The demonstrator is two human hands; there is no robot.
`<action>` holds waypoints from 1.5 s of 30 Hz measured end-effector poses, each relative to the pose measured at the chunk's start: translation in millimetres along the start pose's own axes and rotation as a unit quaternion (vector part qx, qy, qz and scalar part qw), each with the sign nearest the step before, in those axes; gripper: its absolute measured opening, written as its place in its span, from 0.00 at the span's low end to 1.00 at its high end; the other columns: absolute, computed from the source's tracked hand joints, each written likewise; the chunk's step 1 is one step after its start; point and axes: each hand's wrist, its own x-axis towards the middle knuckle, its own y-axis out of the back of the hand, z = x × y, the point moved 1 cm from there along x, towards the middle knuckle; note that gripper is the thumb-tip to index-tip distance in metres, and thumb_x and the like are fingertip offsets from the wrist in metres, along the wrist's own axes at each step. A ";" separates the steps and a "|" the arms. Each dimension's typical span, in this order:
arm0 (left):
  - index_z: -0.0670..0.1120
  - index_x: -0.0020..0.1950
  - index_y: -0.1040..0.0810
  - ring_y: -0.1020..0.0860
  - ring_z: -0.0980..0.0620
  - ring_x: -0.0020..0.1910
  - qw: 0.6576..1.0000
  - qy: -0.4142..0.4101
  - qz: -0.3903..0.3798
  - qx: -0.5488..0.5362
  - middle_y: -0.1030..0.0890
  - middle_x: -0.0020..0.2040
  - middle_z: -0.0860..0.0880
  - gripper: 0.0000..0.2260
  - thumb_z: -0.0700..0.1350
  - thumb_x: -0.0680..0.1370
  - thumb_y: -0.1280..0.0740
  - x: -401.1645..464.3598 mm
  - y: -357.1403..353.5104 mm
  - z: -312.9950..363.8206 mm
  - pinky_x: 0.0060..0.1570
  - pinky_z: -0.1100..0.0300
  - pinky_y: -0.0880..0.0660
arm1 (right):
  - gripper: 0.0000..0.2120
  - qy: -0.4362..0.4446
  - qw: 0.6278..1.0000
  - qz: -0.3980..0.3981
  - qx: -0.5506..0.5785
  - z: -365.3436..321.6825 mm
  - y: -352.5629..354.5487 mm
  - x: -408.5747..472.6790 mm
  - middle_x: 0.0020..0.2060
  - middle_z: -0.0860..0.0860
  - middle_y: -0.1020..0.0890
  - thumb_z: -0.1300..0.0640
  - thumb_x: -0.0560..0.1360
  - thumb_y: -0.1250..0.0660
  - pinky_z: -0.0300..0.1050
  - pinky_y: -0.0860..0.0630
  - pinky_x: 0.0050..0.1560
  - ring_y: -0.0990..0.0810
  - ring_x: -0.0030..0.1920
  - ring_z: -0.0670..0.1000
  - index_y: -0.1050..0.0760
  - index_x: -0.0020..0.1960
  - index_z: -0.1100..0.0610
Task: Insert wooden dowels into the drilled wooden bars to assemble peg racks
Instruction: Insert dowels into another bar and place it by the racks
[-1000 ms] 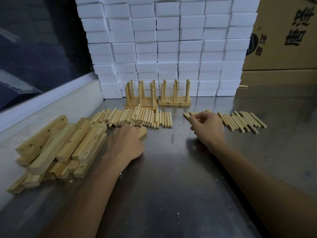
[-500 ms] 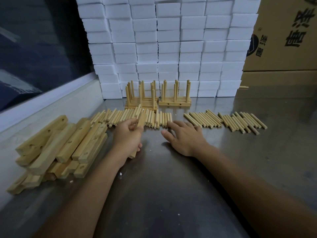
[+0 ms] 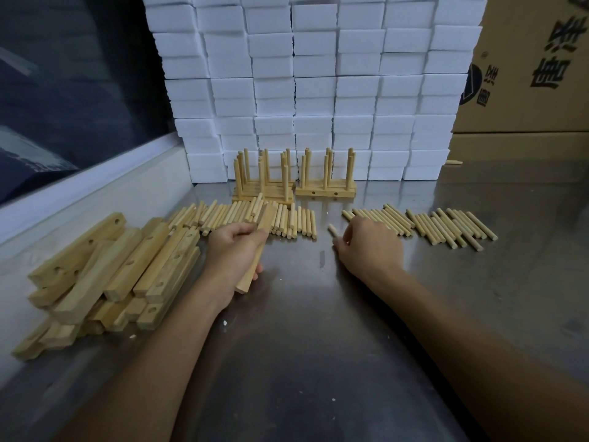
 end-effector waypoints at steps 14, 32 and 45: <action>0.43 0.58 0.20 0.25 0.53 0.26 0.976 0.063 -0.096 -0.183 0.19 0.34 0.48 0.12 0.48 0.84 0.40 -7.0 -1.9 10.9 0.22 0.61 0.30 | 0.08 0.026 0.976 -0.012 0.216 -2.1 3.1 -9.6 0.49 0.52 0.24 0.62 0.80 0.39 0.52 0.22 0.48 0.25 0.47 0.52 0.27 0.58 0.56; 0.42 0.61 0.23 0.29 0.53 0.27 0.955 0.091 -0.165 -0.228 0.23 0.37 0.48 0.15 0.49 0.84 0.44 -10.0 -7.1 11.4 0.22 0.61 0.33 | 0.19 -0.008 0.938 0.014 0.346 7.2 1.7 -3.6 0.50 0.50 0.21 0.62 0.82 0.43 0.31 0.29 0.34 0.25 0.42 0.45 0.32 0.72 0.57; 0.43 0.55 0.20 0.28 0.52 0.26 0.982 0.037 -0.119 -0.142 0.23 0.35 0.49 0.16 0.54 0.83 0.40 -9.1 -4.9 8.4 0.23 0.59 0.31 | 0.10 0.095 0.913 0.011 0.397 1.6 12.0 -13.0 0.38 0.51 0.27 0.52 0.85 0.45 0.47 0.29 0.38 0.30 0.35 0.46 0.29 0.62 0.53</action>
